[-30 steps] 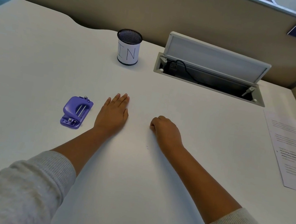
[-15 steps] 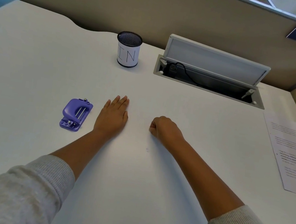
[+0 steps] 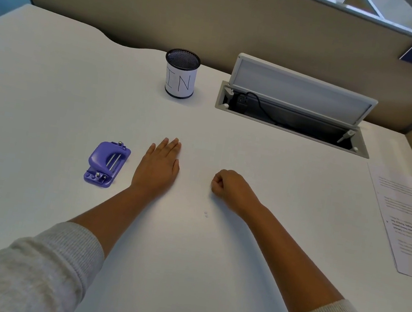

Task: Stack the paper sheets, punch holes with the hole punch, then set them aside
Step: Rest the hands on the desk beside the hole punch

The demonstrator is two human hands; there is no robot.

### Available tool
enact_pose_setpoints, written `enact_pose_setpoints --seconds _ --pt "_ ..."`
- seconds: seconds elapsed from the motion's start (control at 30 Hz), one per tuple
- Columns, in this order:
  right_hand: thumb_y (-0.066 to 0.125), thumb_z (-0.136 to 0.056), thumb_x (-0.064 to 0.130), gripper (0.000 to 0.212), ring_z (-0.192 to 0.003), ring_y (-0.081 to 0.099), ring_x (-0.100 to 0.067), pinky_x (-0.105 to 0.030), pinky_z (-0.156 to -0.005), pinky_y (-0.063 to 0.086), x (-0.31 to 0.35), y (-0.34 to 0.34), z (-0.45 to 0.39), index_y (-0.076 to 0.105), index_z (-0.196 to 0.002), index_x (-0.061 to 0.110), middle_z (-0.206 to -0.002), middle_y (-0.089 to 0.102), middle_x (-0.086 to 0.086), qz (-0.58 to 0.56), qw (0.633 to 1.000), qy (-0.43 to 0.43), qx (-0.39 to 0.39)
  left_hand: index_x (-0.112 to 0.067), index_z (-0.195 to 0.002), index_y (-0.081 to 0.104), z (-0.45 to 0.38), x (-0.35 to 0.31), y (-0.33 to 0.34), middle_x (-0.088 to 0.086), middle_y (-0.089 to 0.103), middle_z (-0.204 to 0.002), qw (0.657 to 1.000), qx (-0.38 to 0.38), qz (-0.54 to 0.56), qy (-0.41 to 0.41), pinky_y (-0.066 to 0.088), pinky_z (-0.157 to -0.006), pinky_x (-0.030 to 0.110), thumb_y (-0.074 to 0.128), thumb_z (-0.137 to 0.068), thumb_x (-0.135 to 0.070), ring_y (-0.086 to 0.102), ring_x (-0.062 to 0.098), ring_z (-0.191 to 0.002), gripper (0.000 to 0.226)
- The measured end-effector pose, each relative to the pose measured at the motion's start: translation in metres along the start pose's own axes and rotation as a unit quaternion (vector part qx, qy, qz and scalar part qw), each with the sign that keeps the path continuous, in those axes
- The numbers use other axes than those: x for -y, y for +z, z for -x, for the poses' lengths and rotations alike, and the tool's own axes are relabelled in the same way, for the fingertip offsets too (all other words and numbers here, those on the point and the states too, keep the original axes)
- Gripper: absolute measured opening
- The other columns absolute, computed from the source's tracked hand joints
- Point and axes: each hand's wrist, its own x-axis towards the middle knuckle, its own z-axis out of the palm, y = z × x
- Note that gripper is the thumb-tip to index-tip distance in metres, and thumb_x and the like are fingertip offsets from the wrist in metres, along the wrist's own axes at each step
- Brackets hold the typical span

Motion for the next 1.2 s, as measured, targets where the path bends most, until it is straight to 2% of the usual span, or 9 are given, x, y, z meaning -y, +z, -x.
enact_pose_setpoints --seconds 0.13,0.4,0.53,0.63,0.7,0.83,1.0,1.1,1.2 --pt "0.046 -0.090 0.009 0.012 -0.058 0.047 -0.007 -0.016 -0.055 0.040 -0.009 -0.012 0.004 0.052 -0.079 0.008 -0.070 0.053 0.009 -0.159 0.987 0.008 0.000 -0.012 -0.144 0.022 0.000 0.000 -0.001 0.001 0.022 -0.154 1.000 -0.002 0.001 -0.001 0.006 -0.117 0.035 0.027 -0.096 -0.020 0.014 0.018 -0.144 0.049" --pt "0.047 -0.091 0.011 0.013 -0.059 0.045 -0.010 -0.019 -0.055 0.039 -0.002 -0.033 -0.028 0.053 -0.082 0.006 -0.071 0.052 0.004 -0.202 0.978 -0.003 -0.057 -0.008 -0.140 0.033 0.000 0.001 0.001 0.005 0.032 -0.150 1.000 -0.027 -0.001 0.010 0.013 -0.115 0.038 0.001 -0.081 -0.034 0.024 0.022 -0.141 0.071" --pt "0.046 -0.092 0.012 0.026 -0.061 0.044 -0.012 -0.027 -0.063 0.040 0.024 -0.059 -0.064 0.057 -0.091 -0.011 -0.081 0.053 -0.009 -0.188 0.977 -0.030 -0.095 -0.006 -0.135 0.041 0.000 0.000 -0.001 0.008 0.042 -0.144 1.000 -0.026 -0.004 0.009 0.022 -0.112 0.042 0.008 -0.083 -0.030 0.036 0.027 -0.135 0.066" --pt "0.044 -0.092 0.012 0.031 -0.063 0.039 -0.020 -0.030 -0.061 0.038 0.049 -0.081 -0.097 0.054 -0.092 -0.018 -0.077 0.046 -0.014 -0.189 0.974 -0.051 -0.113 -0.005 -0.123 0.056 0.001 -0.001 -0.002 0.009 0.058 -0.130 0.999 -0.030 -0.029 0.010 0.040 -0.099 0.047 0.024 -0.084 -0.023 0.054 0.027 -0.120 0.053" --pt "0.043 -0.093 0.012 0.030 -0.057 0.037 -0.018 -0.028 -0.056 0.038 0.066 -0.098 -0.123 0.055 -0.078 -0.011 -0.076 0.043 -0.013 -0.231 0.963 -0.041 -0.131 -0.007 -0.118 0.061 0.001 -0.001 -0.002 0.006 0.063 -0.123 0.999 -0.031 -0.039 0.013 0.047 -0.092 0.046 0.029 -0.082 -0.021 0.060 0.024 -0.114 0.049" --pt "0.043 -0.092 0.013 0.041 -0.049 0.031 -0.014 -0.028 -0.055 0.036 0.106 -0.121 -0.180 0.033 -0.053 0.017 -0.056 0.032 -0.003 -0.250 0.955 -0.056 -0.149 -0.010 -0.118 0.061 -0.003 0.002 0.001 0.003 0.063 -0.124 0.998 -0.037 -0.047 0.020 0.048 -0.091 0.044 0.030 -0.080 -0.021 0.059 0.020 -0.115 0.050" --pt "0.048 -0.092 0.017 0.032 -0.053 0.030 -0.015 -0.030 -0.058 0.035 0.129 -0.117 -0.228 0.045 -0.061 0.011 -0.058 0.035 -0.007 -0.183 0.971 -0.072 -0.134 -0.010 -0.120 0.060 -0.004 0.004 0.005 0.003 0.062 -0.126 0.996 -0.053 -0.060 0.032 0.048 -0.095 0.040 0.030 -0.080 -0.019 0.058 0.020 -0.116 0.051" --pt "0.053 -0.091 0.019 0.031 -0.051 0.033 -0.010 -0.023 -0.058 0.036 0.127 -0.114 -0.241 0.052 -0.061 0.014 -0.054 0.040 0.002 -0.163 0.975 -0.071 -0.133 -0.010 -0.121 0.059 -0.004 0.004 0.007 0.003 0.060 -0.127 0.995 -0.068 -0.059 0.034 0.036 -0.102 0.038 0.031 -0.081 -0.019 0.057 0.020 -0.118 0.050" --pt "0.054 -0.091 0.019 0.028 -0.049 0.035 -0.006 -0.016 -0.050 0.033 0.123 -0.119 -0.240 0.056 -0.064 0.017 -0.055 0.044 0.009 -0.162 0.972 -0.075 -0.150 -0.011 -0.120 0.060 -0.004 0.002 0.005 0.002 0.061 -0.127 0.996 -0.062 -0.064 0.030 0.048 -0.097 0.038 0.031 -0.080 -0.020 0.057 0.019 -0.117 0.050"
